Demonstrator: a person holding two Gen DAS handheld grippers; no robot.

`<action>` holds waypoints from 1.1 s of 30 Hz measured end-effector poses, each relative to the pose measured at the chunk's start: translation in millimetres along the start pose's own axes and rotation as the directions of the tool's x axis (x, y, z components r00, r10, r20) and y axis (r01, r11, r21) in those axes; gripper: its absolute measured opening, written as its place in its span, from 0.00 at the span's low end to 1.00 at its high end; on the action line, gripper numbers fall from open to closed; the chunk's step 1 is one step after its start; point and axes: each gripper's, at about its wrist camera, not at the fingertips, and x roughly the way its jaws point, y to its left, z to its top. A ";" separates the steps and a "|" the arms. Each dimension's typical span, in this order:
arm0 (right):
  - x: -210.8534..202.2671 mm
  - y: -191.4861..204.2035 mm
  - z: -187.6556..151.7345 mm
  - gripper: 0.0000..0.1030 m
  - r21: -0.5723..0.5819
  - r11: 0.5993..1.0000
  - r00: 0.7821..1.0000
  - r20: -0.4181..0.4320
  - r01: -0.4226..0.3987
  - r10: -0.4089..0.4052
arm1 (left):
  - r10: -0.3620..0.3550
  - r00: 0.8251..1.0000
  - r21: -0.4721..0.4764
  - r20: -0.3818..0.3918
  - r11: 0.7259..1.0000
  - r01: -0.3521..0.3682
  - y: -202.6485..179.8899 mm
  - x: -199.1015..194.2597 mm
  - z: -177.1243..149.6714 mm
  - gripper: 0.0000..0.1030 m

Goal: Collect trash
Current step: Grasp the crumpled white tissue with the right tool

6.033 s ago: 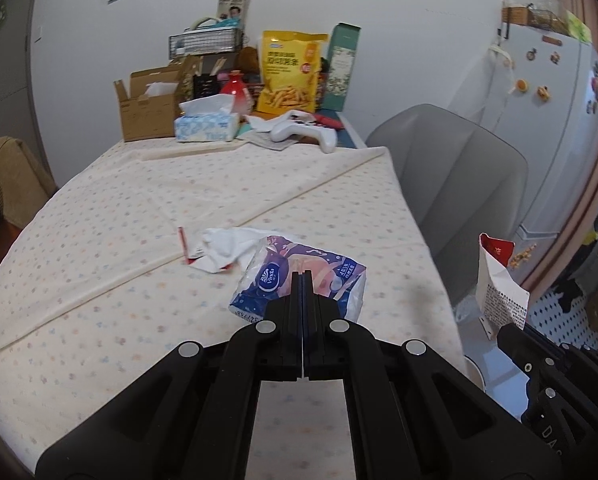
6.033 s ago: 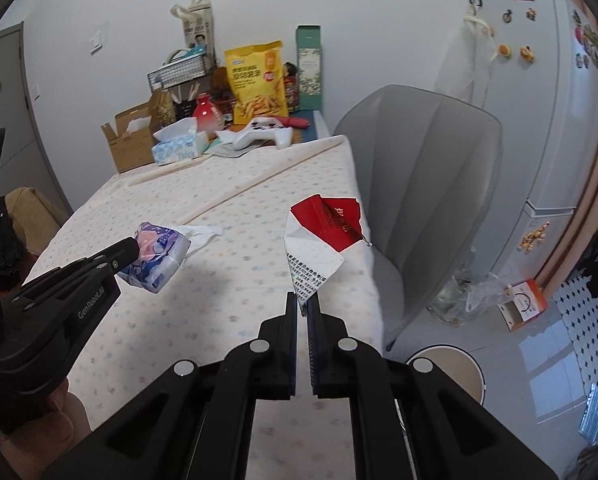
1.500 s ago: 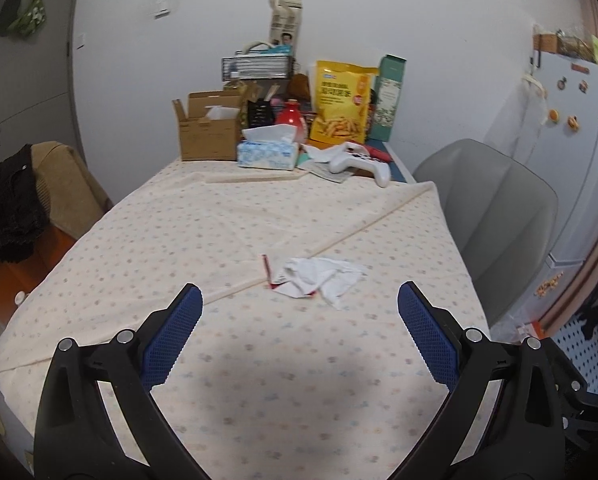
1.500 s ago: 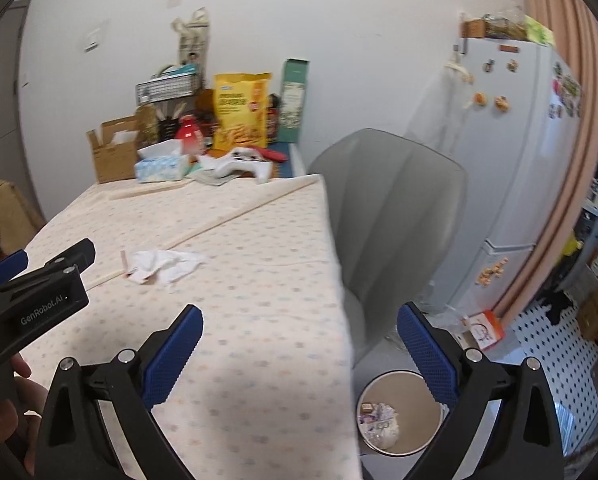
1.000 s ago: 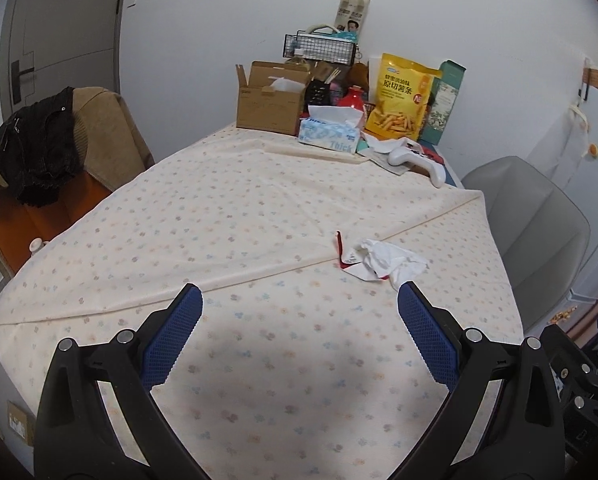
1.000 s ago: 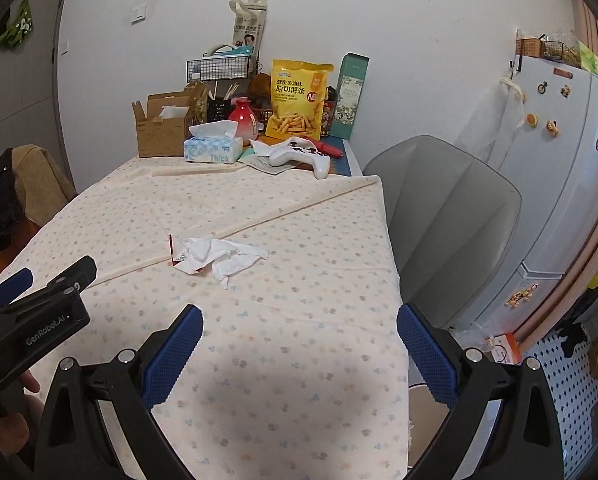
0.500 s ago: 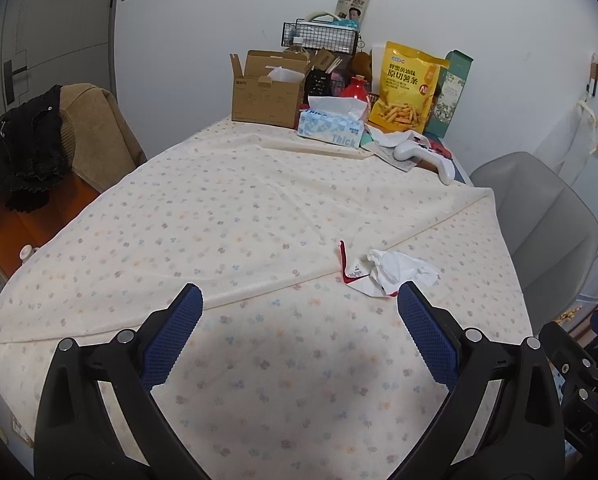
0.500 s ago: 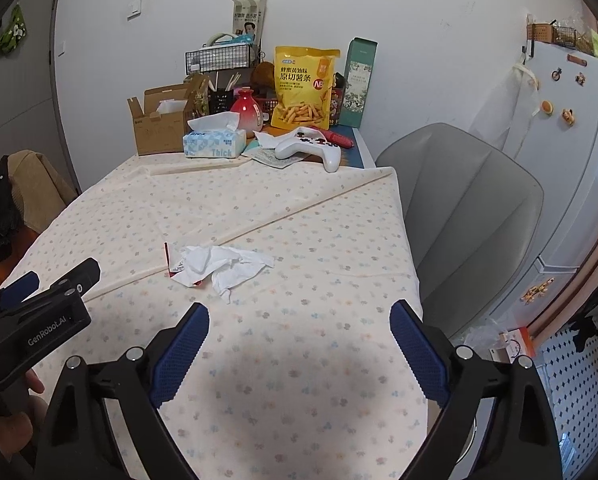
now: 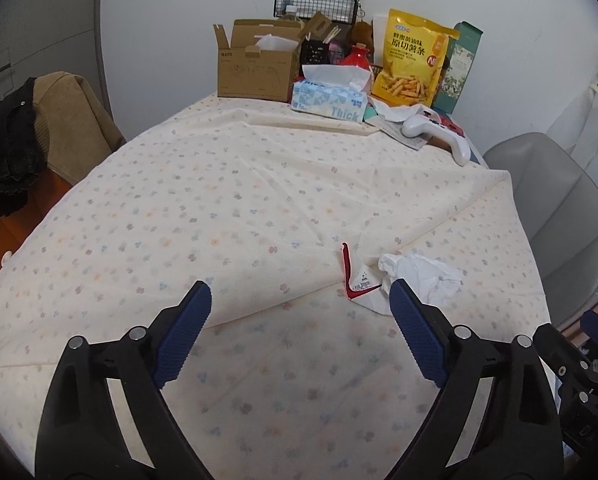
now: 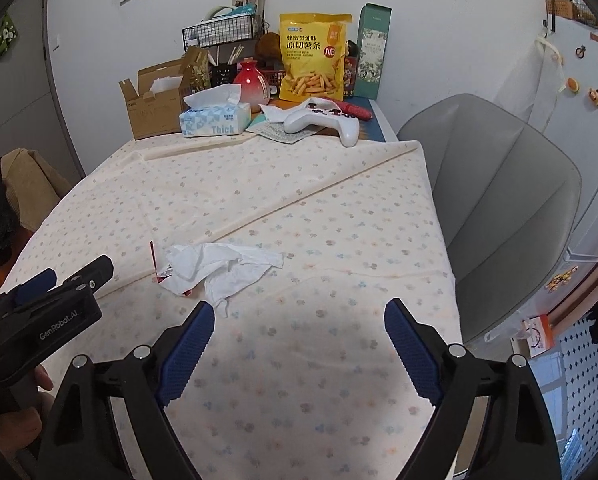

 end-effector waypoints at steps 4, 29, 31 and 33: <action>13.2 -4.9 0.9 0.81 0.021 1.000 1.000 -0.019 -0.007 0.007 | 0.002 1.000 0.016 -0.018 1.000 -0.002 -6.5 14.2 2.2 0.79; 80.5 24.6 8.8 0.70 -0.009 0.993 0.985 -0.122 -0.121 0.119 | 0.003 0.999 -0.002 -0.051 1.000 -0.003 -8.4 70.0 21.8 0.01; 84.5 32.3 6.7 0.68 -0.019 0.990 0.982 -0.134 -0.138 0.134 | 0.013 0.999 -0.003 -0.051 1.000 -0.013 -3.2 69.8 23.0 0.01; 88.9 40.3 4.0 0.65 -0.030 0.988 0.978 -0.145 -0.153 0.148 | 0.015 0.999 -0.011 -0.052 1.000 -0.016 3.1 68.7 22.0 0.01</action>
